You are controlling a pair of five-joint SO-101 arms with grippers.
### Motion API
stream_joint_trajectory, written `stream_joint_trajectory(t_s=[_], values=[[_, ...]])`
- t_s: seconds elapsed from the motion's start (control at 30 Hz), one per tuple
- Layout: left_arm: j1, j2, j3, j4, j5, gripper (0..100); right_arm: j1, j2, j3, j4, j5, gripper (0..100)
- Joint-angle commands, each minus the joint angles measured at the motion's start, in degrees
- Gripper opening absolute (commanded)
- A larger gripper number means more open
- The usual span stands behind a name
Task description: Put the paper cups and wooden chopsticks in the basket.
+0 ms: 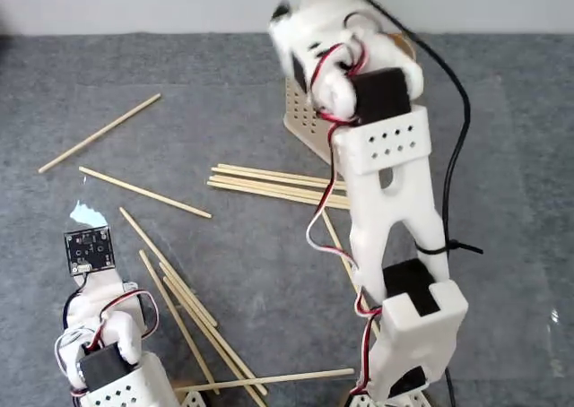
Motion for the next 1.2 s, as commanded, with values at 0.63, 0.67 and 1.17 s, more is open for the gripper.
stream_joint_trajectory(t_s=[0.63, 0.67, 1.17], values=[[0.3, -1.0, -0.5, 0.2, -0.2, 1, -11.3, 17.7, 7.1, 20.4, 6.8, 34.2], [0.3, -1.0, -0.5, 0.2, -0.2, 1, -11.3, 19.2, 7.1, 19.6, 8.0, 36.6], [0.3, -1.0, -0.5, 0.2, -0.2, 1, -11.0, 34.9, 7.1, 7.3, 20.0, 38.9]])
